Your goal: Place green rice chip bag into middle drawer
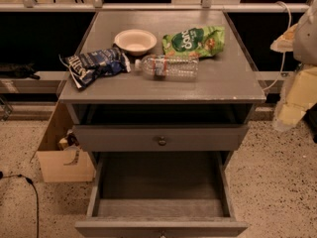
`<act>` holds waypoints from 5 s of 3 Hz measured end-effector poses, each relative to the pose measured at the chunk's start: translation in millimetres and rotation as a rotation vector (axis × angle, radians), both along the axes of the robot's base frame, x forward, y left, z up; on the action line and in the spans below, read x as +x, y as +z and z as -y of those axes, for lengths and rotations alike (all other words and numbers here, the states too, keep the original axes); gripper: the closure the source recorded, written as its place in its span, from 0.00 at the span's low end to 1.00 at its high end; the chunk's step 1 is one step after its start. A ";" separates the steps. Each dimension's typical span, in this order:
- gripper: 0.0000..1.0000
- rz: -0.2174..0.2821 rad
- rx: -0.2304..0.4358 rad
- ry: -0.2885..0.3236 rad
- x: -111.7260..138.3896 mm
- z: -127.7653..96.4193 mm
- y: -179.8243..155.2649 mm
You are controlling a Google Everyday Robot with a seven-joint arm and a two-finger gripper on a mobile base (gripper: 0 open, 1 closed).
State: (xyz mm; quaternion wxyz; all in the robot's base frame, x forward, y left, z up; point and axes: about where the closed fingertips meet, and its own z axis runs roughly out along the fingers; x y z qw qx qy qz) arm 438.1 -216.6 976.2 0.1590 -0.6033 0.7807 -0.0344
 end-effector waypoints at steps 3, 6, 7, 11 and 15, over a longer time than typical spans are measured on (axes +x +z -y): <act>0.00 0.028 0.196 0.019 65.7 5.2 21.6; 0.00 0.148 0.398 -0.009 203.3 5.2 47.0; 0.00 0.151 0.419 -0.018 208.3 8.7 44.4; 0.00 0.377 0.036 -0.207 265.3 73.3 89.4; 0.00 0.165 0.295 -0.111 279.8 20.7 -2.6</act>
Offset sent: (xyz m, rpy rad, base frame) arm 0.0531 0.0005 0.0219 0.1130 -0.0307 0.0512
